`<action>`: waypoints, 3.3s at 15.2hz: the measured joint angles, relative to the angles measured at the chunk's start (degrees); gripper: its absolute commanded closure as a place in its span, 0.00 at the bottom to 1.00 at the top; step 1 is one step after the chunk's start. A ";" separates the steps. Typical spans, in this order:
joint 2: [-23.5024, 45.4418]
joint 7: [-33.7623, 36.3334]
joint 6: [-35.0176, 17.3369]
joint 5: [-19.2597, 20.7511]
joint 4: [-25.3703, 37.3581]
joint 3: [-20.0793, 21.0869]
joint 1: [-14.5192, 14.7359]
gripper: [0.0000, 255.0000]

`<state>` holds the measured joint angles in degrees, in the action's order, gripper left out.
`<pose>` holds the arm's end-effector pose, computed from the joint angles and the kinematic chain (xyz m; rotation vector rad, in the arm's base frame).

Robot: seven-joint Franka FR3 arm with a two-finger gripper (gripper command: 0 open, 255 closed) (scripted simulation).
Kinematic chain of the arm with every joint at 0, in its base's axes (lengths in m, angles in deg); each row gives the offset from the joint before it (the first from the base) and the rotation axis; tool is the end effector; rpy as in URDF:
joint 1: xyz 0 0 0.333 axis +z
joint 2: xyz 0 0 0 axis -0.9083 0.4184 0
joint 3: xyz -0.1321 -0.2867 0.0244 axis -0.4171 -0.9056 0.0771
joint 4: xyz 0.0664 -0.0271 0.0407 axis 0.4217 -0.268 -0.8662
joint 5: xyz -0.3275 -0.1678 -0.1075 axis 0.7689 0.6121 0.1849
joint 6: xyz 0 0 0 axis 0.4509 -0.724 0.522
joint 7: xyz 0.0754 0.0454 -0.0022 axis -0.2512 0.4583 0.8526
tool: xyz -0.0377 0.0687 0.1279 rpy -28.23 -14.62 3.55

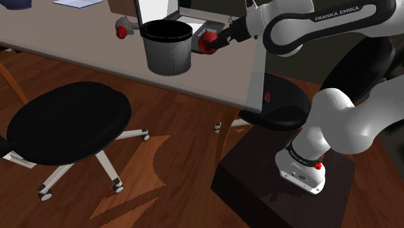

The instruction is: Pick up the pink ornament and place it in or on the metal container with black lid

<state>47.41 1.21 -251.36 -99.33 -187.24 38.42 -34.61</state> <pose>0.4186 0.0401 0.4940 -2.5565 -0.5400 -1.3752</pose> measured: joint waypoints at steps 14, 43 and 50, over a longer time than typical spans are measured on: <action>-2.33 4.29 11.64 1.96 8.17 5.54 -5.56 1.00; 18.95 17.43 17.69 4.56 35.61 16.31 -7.14 1.00; 21.62 17.43 12.60 3.89 33.26 16.72 -6.51 1.00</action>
<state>69.02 18.64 -238.76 -95.44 -153.98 55.13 -41.12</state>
